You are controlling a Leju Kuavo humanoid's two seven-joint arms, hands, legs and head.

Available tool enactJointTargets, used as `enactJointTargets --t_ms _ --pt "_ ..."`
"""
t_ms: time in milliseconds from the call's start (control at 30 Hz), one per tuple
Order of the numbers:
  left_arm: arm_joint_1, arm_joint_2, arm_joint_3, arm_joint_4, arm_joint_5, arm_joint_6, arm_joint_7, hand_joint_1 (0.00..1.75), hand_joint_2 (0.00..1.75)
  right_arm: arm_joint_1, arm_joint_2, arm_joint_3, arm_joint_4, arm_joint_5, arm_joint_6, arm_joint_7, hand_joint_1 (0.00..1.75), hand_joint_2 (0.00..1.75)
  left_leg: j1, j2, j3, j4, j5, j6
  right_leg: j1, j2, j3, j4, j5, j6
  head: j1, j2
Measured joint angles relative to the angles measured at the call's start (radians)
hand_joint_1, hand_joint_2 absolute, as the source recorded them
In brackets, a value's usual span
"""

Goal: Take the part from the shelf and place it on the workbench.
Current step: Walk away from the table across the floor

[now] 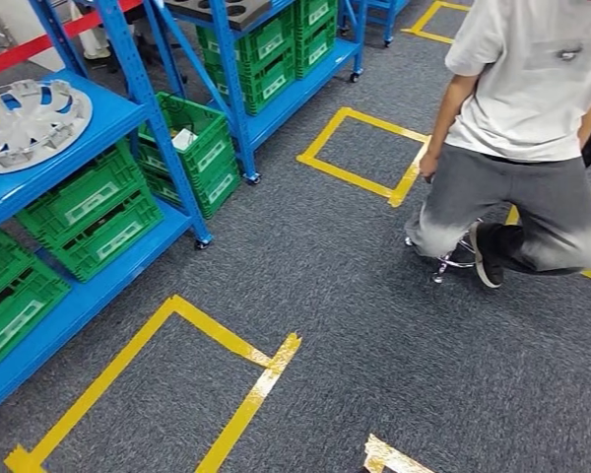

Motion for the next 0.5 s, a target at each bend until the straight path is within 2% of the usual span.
enactJointTargets --t_ms 33,67,133,167,200,267,300,333,400,433,467,500 --pt "0.002 0.000 0.001 0.000 0.000 0.000 0.000 0.00 0.00 -0.001 0.000 0.000 0.000 -0.001 0.000 0.000 0.00 0.00 0.001 0.004 0.016 -0.031 0.027 0.000 0.000 -0.014 0.004 0.000 -0.003 0.001 0.000 0.000" --pt "0.003 0.001 0.002 0.000 0.001 0.000 0.000 0.00 0.00 -0.002 0.000 0.000 0.000 -0.002 -0.001 -0.002 0.00 0.00 0.001 0.016 0.047 -0.094 0.066 0.002 0.000 -0.026 0.009 0.000 -0.006 0.003 0.000 0.000" --pt "0.002 0.001 0.003 0.000 0.002 0.001 0.000 0.00 0.00 -0.003 0.000 0.000 0.000 -0.004 -0.003 -0.005 0.00 0.00 -0.007 0.067 0.111 -0.221 0.114 0.011 0.004 -0.048 0.017 0.001 -0.014 0.010 -0.001 0.000" --pt "0.000 0.001 0.004 0.000 0.003 0.001 0.000 0.00 0.00 -0.003 0.000 0.000 0.000 -0.004 -0.004 -0.007 0.00 0.00 -0.012 0.087 0.127 -0.258 0.121 0.016 0.008 -0.059 0.020 0.001 -0.018 0.014 0.000 0.000" --pt "0.000 0.001 0.004 0.000 0.003 0.002 0.000 0.00 0.00 -0.003 0.000 0.000 0.000 -0.005 -0.005 -0.009 0.00 0.00 -0.016 0.096 0.131 -0.271 0.118 0.021 0.011 -0.070 0.022 0.001 -0.020 0.019 0.000 0.000" --pt "0.003 0.001 0.006 0.000 0.005 0.002 -0.001 0.00 0.00 -0.006 0.000 0.000 0.000 -0.005 -0.007 -0.011 0.00 0.00 -0.015 0.076 0.129 -0.277 0.118 0.031 0.012 -0.084 0.027 -0.001 -0.026 0.028 0.001 0.000" --pt "0.005 0.001 0.007 0.000 0.006 0.003 -0.001 0.00 0.00 -0.008 0.000 0.000 0.000 -0.005 -0.007 -0.012 0.00 0.00 -0.012 0.065 0.131 -0.280 0.120 0.037 0.009 -0.067 0.025 0.006 -0.034 0.034 0.002 0.000" --pt "0.005 0.001 0.008 0.000 0.007 0.003 -0.001 0.00 0.00 -0.009 0.000 0.000 -0.001 -0.005 -0.007 -0.013 0.00 0.00 -0.009 0.053 0.133 -0.284 0.122 0.044 0.007 -0.039 0.016 0.029 -0.050 0.039 0.005 0.000" --pt "0.002 0.000 0.010 0.000 0.008 0.004 -0.001 0.00 0.00 -0.008 0.000 0.000 -0.001 -0.005 -0.006 -0.015 0.00 0.00 -0.006 0.029 0.134 -0.287 0.124 0.053 0.004 0.021 -0.039 0.142 -0.108 0.045 0.012 0.000" --pt "0.000 -0.001 0.011 0.000 0.009 0.004 -0.002 0.00 0.00 -0.006 0.000 0.000 -0.001 -0.005 -0.005 -0.015 0.00 0.00 -0.006 0.015 0.133 -0.286 0.123 0.056 0.004 0.033 -0.077 0.216 -0.137 0.046 0.013 0.000" --pt "0.000 -0.002 0.011 0.000 0.009 0.004 -0.002 0.00 0.00 -0.004 0.000 0.000 -0.001 -0.005 -0.005 -0.014 0.00 0.00 -0.007 0.001 0.134 -0.286 0.123 0.057 0.004 0.036 -0.109 0.274 -0.154 0.047 0.013 0.000" --pt "0.001 -0.002 0.012 0.000 0.009 0.004 -0.002 0.00 0.00 -0.003 0.000 0.000 -0.001 -0.005 -0.005 -0.014 0.00 0.00 -0.007 -0.014 0.135 -0.286 0.123 0.057 0.004 0.037 -0.128 0.297 -0.148 0.046 0.013 0.000"
